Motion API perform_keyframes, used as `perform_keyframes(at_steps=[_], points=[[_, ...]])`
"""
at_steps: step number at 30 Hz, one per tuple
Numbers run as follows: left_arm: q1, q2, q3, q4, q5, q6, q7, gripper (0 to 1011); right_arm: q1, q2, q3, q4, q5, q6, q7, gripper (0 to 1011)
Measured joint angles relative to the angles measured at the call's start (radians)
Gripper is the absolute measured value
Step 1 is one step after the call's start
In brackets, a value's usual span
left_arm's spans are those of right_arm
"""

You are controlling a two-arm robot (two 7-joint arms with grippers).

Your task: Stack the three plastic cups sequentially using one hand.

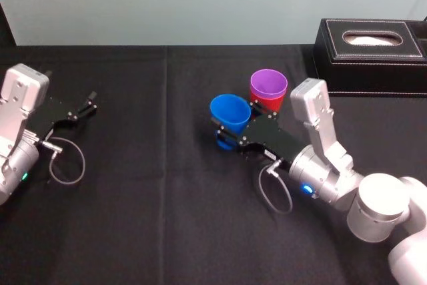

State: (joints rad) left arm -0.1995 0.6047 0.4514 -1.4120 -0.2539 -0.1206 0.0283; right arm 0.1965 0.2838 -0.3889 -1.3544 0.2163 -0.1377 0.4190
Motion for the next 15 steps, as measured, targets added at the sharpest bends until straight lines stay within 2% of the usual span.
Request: perform_keyframes(at_steps=[8,15], points=[[0.0,0.0,0.0,0.0,0.0,0.0,0.0,1005,0.028,0.031,0.031,-0.09,0.03,0.098,-0.002,731],[0.0,0.0,0.0,0.0,0.0,0.0,0.0,1005,0.075,0.049,0.056,-0.121,0.075,0.153,0.006,731]])
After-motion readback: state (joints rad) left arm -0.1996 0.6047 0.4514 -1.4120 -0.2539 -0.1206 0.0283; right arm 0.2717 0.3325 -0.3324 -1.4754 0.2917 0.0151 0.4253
